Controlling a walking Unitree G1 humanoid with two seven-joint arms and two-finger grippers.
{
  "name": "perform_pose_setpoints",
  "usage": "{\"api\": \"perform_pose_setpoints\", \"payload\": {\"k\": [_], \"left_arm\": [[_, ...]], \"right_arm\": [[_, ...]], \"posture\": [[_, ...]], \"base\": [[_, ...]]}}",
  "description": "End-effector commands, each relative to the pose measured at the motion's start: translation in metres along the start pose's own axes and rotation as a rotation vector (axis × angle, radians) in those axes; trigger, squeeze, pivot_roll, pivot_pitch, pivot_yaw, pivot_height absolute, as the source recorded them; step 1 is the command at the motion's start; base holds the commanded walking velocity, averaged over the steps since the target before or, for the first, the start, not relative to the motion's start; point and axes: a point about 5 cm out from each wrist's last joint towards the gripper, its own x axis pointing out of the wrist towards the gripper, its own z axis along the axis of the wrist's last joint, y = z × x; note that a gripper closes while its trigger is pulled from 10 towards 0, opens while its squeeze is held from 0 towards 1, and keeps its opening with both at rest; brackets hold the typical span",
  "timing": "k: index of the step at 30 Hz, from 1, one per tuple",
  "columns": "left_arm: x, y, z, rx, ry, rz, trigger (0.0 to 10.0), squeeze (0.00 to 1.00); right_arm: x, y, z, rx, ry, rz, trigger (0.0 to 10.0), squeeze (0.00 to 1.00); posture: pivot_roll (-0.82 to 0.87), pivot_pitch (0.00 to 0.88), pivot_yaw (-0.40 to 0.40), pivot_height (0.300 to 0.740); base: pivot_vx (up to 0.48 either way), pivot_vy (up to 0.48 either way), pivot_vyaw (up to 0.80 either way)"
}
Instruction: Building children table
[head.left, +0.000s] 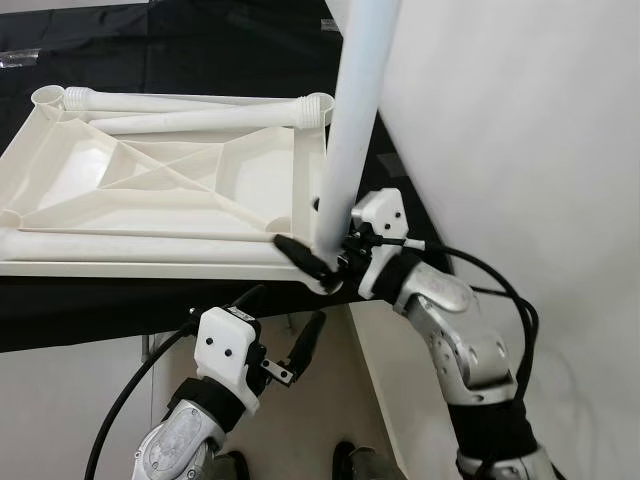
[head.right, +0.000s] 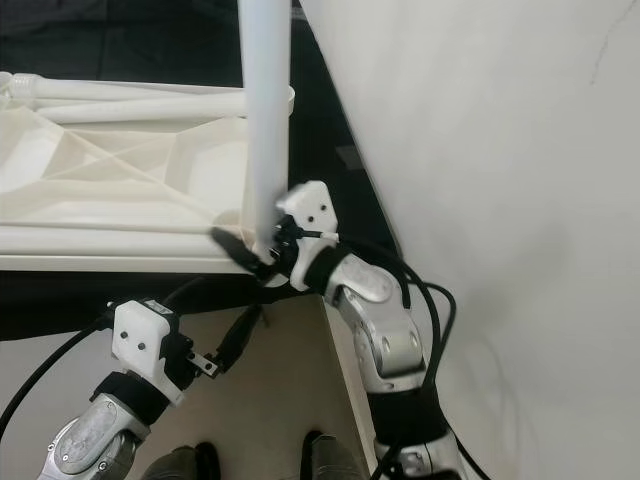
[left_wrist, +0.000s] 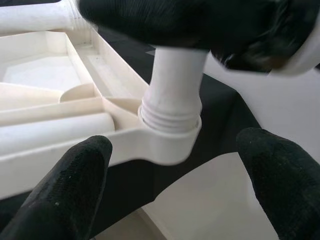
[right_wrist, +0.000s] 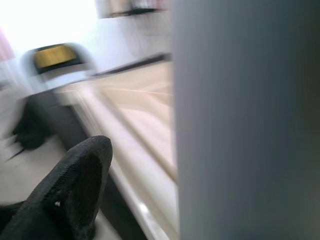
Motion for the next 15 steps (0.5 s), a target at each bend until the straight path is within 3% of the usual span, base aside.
{"api": "perform_pose_setpoints", "payload": {"k": [1,2,8,9,10,15], "left_arm": [[-0.002,-0.002,-0.007,-0.025,0.039,0.001,10.0,0.0],[-0.002,-0.002,-0.007,-0.026,0.038,0.004,10.0,0.0],[-0.001,-0.002,-0.007,-0.025,0.038,0.004,10.0,0.0],[-0.001,-0.002,-0.007,-0.024,0.039,0.003,10.0,0.0],[-0.002,-0.002,-0.007,-0.022,0.039,0.003,10.0,0.0],[-0.002,-0.002,-0.007,-0.021,0.04,0.003,10.0,0.0]], "right_arm": [[0.004,0.006,-0.001,-0.017,-0.006,0.118,10.0,0.0],[0.003,-0.002,-0.001,-0.037,0.016,0.202,10.0,0.0],[0.0,-0.01,-0.001,-0.033,0.038,0.298,10.0,0.0],[0.001,-0.014,0.001,-0.016,0.026,0.306,4.9,0.0],[0.001,-0.019,0.001,-0.005,0.02,0.306,1.9,0.0],[0.002,-0.021,0.002,0.003,0.016,0.306,1.9,0.0]], "posture": [[0.07,0.232,-0.065,0.74],[0.07,0.231,-0.063,0.74],[0.08,0.229,-0.062,0.74],[0.09,0.226,-0.059,0.74],[0.09,0.226,-0.057,0.74],[0.09,0.226,-0.057,0.74]], "base": [[0.0,0.0,0.0],[0.0,0.0,0.0],[0.0,0.0,0.0],[0.0,0.0,0.0],[0.0,0.0,0.0],[0.0,0.0,0.0]]}}
